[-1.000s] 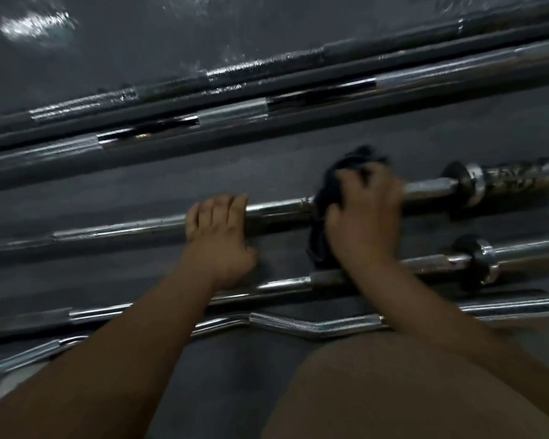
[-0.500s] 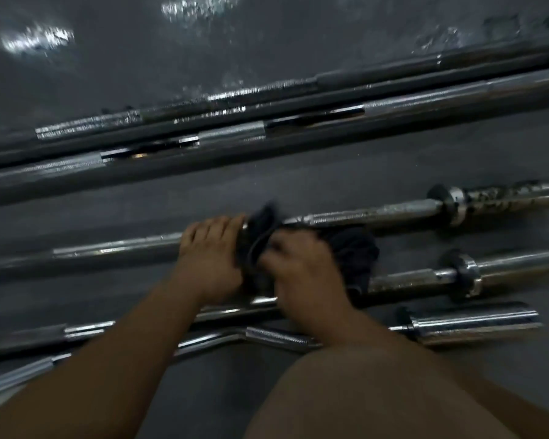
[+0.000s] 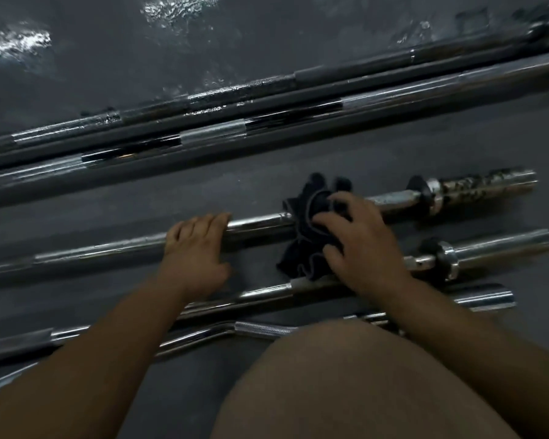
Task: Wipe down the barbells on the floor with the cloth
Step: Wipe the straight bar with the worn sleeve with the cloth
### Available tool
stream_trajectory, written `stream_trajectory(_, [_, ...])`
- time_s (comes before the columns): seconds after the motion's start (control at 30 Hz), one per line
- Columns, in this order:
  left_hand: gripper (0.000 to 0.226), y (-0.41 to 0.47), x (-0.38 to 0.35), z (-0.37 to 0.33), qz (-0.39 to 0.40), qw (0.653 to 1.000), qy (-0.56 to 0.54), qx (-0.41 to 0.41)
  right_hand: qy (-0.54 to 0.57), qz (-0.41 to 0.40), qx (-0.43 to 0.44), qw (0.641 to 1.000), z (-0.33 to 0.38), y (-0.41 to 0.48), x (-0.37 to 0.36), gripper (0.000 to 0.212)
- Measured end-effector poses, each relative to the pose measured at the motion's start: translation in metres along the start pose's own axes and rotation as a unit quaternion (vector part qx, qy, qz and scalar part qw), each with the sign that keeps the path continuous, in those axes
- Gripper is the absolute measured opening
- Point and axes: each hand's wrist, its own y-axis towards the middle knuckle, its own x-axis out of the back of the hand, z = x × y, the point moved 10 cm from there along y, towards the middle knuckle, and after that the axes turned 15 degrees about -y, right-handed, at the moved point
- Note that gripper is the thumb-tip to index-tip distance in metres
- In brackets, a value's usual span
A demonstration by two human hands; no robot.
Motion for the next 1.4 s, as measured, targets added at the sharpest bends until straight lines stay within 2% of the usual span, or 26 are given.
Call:
stream_trajectory(0.03, [0.096,-0.003,-0.001,0.0,-0.012,1.0,0.003,-0.002,-0.001,-0.016,-0.023,1.0,-0.02,0.004,0.006,0.049])
stream_trajectory(0.1, [0.093,-0.005,-0.003,-0.003,-0.049,0.999,0.011,-0.006,-0.014,-0.052,-0.152,0.987,-0.07,0.007,0.011,0.049])
stream_trajectory(0.13, [0.09,-0.004,-0.004,-0.003,-0.067,0.998,0.012,-0.005,-0.031,-0.054,-0.211,0.976,-0.079,0.004,0.007,0.049])
stream_trajectory(0.17, [0.085,-0.003,-0.006,-0.004,-0.083,0.996,0.01,-0.004,-0.058,-0.047,-0.229,0.971,-0.071,0.002,0.0,0.05])
stream_trajectory(0.2, [0.079,-0.002,-0.006,-0.005,-0.101,0.995,0.009,-0.01,-0.074,-0.04,-0.202,0.976,-0.051,0.002,-0.007,0.05])
stream_trajectory(0.3, [0.066,0.007,0.002,-0.005,-0.139,0.989,0.02,-0.039,-0.059,-0.008,-0.024,0.998,0.009,0.013,-0.024,0.054])
stream_trajectory(0.37, [0.06,0.018,0.009,-0.003,-0.126,0.989,0.041,-0.058,-0.025,-0.019,0.038,0.999,-0.002,0.029,-0.011,0.058])
stream_trajectory(0.43, [0.057,0.034,0.021,-0.002,-0.111,0.99,0.057,-0.071,-0.033,-0.041,0.011,0.999,-0.038,0.037,0.003,0.061])
stream_trajectory(0.53, [0.056,0.056,0.038,-0.006,-0.106,0.99,0.047,-0.079,-0.067,-0.068,-0.167,0.981,-0.094,0.035,0.012,0.069])
stream_trajectory(0.6, [0.061,0.057,0.042,-0.013,-0.133,0.987,0.049,-0.081,-0.105,-0.057,-0.223,0.967,-0.076,0.039,0.001,0.073])
stream_trajectory(0.67, [0.06,0.05,0.037,-0.018,-0.162,0.981,0.057,-0.091,-0.071,-0.043,-0.158,0.984,-0.021,0.053,-0.012,0.069])
stream_trajectory(0.77, [0.053,0.046,0.033,-0.016,-0.167,0.979,0.054,-0.104,-0.001,0.002,0.018,1.0,0.03,0.065,-0.012,0.064])
stream_trajectory(0.8, [0.051,0.048,0.032,-0.014,-0.155,0.982,0.045,-0.1,0.007,-0.002,0.026,1.0,0.019,0.066,-0.005,0.064])
stream_trajectory(0.83, [0.049,0.05,0.032,-0.013,-0.145,0.984,0.037,-0.094,0.003,-0.023,-0.001,1.0,-0.006,0.065,0.002,0.065])
stream_trajectory(0.9, [0.04,0.055,0.034,-0.012,-0.148,0.986,0.034,-0.066,-0.029,-0.072,-0.133,0.988,-0.07,0.052,0.014,0.067])
stream_trajectory(0.97, [0.03,0.058,0.038,-0.013,-0.143,0.988,0.043,-0.033,-0.067,-0.065,-0.218,0.972,-0.082,0.034,0.008,0.071])
stream_trajectory(1.03, [0.023,0.068,0.04,-0.012,-0.095,0.995,0.035,-0.002,-0.041,-0.042,-0.189,0.98,-0.039,0.03,-0.012,0.071])
stream_trajectory(1.1, [0.019,0.077,0.036,-0.012,0.004,1.0,0.008,0.029,0.012,-0.013,-0.078,0.997,0.02,0.038,-0.025,0.069])
stream_trajectory(1.17, [0.014,0.082,0.032,-0.008,0.077,0.996,-0.027,0.04,0.012,-0.001,0.004,1.0,0.036,0.05,-0.019,0.067])
stream_trajectory(1.2, [0.015,0.08,0.032,-0.007,0.076,0.996,-0.043,0.027,0.011,-0.015,-0.008,1.0,0.018,0.056,-0.012,0.066])
stream_trajectory(1.23, [0.018,0.077,0.036,-0.008,0.036,0.998,-0.046,-0.008,0.005,-0.03,-0.051,0.998,-0.009,0.06,-0.004,0.065])
stream_trajectory(1.3, [0.024,0.056,0.044,-0.013,-0.105,0.989,-0.002,-0.107,-0.007,-0.049,-0.179,0.983,-0.062,0.054,0.004,0.065])
stream_trajectory(1.33, [0.026,0.046,0.042,-0.015,-0.143,0.98,0.028,-0.133,-0.024,-0.049,-0.224,0.973,-0.07,0.048,0.003,0.066])
stream_trajectory(1.37, [0.028,0.046,0.04,-0.015,-0.147,0.979,0.05,-0.132,-0.049,-0.04,-0.238,0.969,-0.064,0.046,0.0,0.064])
stream_trajectory(1.4, [0.03,0.053,0.038,-0.013,-0.118,0.985,0.061,-0.111,-0.07,-0.025,-0.222,0.972,-0.051,0.048,-0.006,0.062])
